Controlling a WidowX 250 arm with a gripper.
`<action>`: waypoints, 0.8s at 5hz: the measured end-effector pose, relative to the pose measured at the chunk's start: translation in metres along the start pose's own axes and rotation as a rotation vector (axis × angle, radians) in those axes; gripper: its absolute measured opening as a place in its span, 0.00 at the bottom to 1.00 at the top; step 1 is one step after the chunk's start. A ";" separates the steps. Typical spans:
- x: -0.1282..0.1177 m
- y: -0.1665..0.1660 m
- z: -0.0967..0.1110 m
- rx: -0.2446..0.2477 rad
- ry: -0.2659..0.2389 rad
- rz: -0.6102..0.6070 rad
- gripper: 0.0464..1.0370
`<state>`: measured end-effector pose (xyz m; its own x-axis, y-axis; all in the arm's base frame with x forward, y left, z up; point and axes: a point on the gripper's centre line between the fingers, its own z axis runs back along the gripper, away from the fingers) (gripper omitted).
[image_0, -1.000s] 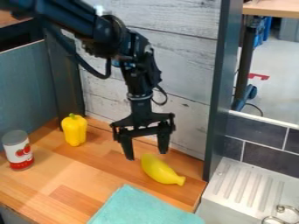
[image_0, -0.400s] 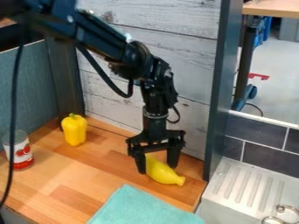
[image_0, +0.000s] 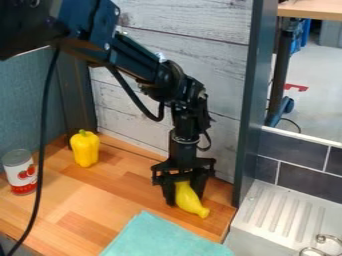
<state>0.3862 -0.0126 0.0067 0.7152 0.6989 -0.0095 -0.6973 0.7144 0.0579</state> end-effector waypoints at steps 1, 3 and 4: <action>-0.002 -0.002 0.000 -0.016 0.015 0.028 0.56; 0.009 0.033 0.035 -0.085 -0.030 0.188 0.56; 0.021 0.059 0.047 -0.120 -0.055 0.291 0.56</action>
<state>0.3626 0.0424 0.0570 0.4838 0.8741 0.0444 -0.8714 0.4858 -0.0681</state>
